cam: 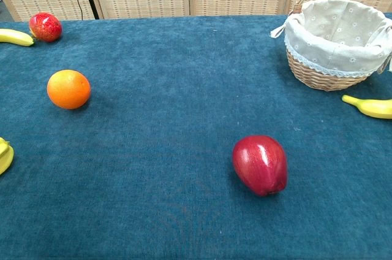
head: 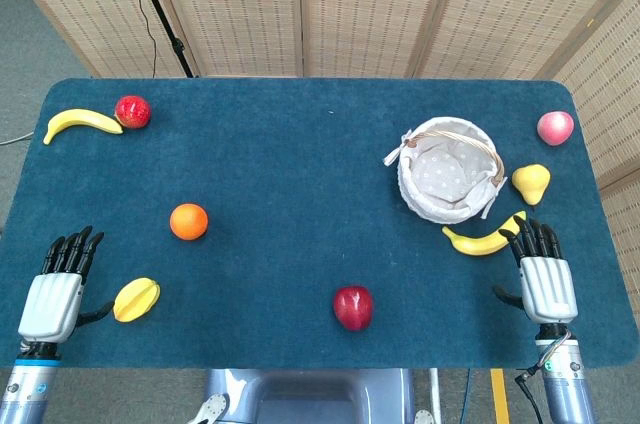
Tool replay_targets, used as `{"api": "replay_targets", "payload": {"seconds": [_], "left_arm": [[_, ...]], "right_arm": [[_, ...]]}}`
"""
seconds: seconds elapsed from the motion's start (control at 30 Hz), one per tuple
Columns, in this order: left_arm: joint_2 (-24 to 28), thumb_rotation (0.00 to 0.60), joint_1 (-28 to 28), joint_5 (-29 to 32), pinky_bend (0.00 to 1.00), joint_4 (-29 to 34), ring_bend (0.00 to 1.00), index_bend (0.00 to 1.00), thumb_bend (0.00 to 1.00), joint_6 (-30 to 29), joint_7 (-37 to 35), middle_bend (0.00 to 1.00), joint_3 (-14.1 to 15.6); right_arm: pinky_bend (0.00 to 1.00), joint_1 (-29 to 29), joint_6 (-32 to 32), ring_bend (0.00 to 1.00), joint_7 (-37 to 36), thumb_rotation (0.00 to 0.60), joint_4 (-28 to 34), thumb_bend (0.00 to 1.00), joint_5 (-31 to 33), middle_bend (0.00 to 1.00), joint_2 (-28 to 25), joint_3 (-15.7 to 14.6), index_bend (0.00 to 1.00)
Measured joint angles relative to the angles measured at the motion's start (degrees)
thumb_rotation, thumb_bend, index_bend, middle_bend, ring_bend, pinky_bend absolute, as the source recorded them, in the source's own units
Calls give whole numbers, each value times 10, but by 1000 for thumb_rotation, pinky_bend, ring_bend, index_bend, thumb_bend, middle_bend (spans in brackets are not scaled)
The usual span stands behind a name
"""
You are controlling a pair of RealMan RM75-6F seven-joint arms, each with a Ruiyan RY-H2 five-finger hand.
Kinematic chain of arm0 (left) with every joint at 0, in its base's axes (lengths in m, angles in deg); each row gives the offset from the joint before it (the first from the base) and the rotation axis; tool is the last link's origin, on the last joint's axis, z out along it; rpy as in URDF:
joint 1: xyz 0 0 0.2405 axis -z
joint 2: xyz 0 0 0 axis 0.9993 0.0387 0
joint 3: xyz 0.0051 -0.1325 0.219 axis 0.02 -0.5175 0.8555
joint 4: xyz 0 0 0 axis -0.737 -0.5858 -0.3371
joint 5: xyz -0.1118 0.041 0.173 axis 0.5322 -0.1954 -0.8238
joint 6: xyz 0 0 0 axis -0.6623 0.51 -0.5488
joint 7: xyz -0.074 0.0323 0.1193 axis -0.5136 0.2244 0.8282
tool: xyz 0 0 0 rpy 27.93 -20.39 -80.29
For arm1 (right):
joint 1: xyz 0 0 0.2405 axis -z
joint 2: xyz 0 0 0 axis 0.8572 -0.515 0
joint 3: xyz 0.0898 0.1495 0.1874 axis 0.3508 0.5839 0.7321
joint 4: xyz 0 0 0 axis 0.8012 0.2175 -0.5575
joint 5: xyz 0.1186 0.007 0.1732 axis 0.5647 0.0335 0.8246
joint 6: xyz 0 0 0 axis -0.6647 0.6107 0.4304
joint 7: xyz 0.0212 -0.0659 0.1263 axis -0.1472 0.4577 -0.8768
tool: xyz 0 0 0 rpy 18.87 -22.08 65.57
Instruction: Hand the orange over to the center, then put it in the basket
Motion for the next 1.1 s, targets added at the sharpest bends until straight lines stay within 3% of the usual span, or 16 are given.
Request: {"api": "replay_targets", "payload": {"seconds": [0.33,0.73,1.1], "left_arm": [[-7,600,8,27,0,-19,0,76,105,12,-14,0,-18],[-21,600,64,75,0,-63,0,89,105,90,-47,0,-64],[-107,600,160,121,0,-177,0,115,105,200,-70,10,-103]], "right_arm": [[60,0,-5,41,-5,600,-4,0,1,88,0,-2,199],[60,0,-8,41,-13,600,-5,0,1,88,-2,-4,199],[60,2,-6,41,-23,600,-3,0,2,88,-6,-3,199]]}}
